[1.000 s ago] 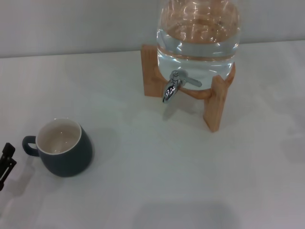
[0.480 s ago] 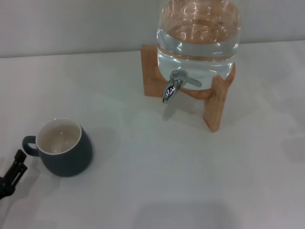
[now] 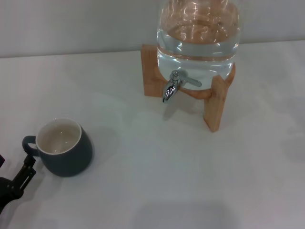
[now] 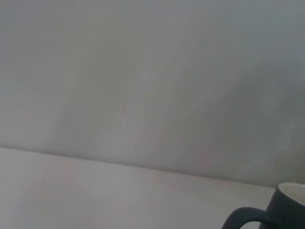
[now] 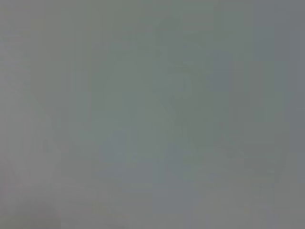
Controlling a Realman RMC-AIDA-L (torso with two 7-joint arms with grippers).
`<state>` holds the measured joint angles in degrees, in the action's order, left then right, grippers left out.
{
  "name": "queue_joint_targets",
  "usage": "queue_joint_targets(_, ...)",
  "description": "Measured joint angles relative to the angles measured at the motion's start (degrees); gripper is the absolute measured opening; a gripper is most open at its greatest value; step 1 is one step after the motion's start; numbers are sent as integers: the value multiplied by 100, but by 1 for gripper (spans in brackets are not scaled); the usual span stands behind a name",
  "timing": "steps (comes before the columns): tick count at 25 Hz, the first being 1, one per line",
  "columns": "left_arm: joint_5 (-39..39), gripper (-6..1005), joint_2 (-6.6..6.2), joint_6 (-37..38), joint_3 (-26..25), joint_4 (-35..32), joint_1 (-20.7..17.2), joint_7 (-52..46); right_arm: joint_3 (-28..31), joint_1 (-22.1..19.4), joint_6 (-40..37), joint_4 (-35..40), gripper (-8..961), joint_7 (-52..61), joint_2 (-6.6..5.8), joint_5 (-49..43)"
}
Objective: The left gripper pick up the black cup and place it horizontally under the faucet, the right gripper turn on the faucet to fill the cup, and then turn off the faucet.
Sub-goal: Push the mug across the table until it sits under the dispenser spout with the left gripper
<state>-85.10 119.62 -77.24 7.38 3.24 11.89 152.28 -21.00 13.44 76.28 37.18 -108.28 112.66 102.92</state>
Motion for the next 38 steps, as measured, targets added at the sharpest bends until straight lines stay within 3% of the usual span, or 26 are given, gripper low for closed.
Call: queue_joint_targets(38,-77,861,-9,354,-62,1,308,-130,10,0,27,6,845,2,-9,0)
